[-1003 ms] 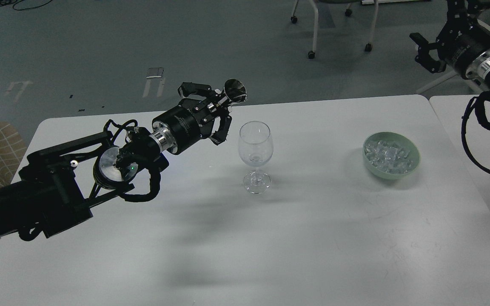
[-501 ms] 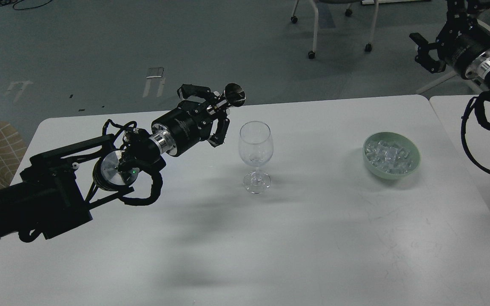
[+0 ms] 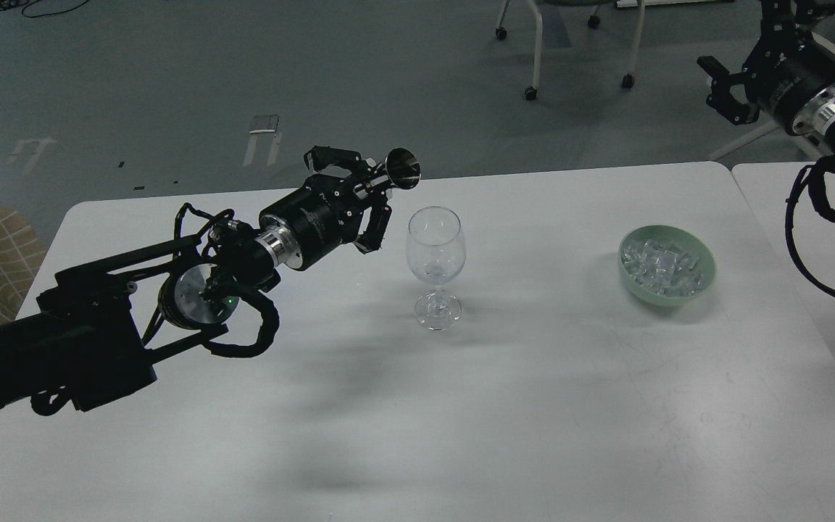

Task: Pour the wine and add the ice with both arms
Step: 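Tilt the jigger over the wine glass rim with the left gripper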

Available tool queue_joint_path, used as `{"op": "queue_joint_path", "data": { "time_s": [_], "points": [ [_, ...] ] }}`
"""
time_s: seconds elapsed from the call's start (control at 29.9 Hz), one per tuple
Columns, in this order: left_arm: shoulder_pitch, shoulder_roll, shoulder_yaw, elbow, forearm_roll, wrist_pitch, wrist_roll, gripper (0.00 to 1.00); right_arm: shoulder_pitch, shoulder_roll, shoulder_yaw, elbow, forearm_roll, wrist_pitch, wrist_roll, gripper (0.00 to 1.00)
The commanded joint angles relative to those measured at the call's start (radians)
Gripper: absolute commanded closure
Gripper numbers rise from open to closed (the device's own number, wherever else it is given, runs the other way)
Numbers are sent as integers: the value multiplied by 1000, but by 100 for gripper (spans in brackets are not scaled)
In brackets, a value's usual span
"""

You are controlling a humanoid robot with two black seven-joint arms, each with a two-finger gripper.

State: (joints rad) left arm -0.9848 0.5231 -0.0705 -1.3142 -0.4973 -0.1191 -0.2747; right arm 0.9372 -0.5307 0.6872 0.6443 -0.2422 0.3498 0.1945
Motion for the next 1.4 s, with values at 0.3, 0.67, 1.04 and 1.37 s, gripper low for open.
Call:
{"op": "queue_joint_path", "data": {
  "time_s": [0.3, 0.67, 1.04, 1.37],
  "points": [
    [1, -11, 8, -7, 137, 35, -40, 100, -1, 0, 0, 0, 0, 0, 0, 0],
    [2, -21, 9, -7, 181, 72, -44, 100, -1, 0, 0, 0, 1, 0, 0, 0],
    [5, -23, 9, -8, 269, 105, -77, 100, -1, 0, 0, 0, 1, 0, 2, 0],
    [5, -18, 9, -31, 344, 133, -93, 100, -1, 0, 0, 0, 0, -2, 2, 0]
  ]
}}
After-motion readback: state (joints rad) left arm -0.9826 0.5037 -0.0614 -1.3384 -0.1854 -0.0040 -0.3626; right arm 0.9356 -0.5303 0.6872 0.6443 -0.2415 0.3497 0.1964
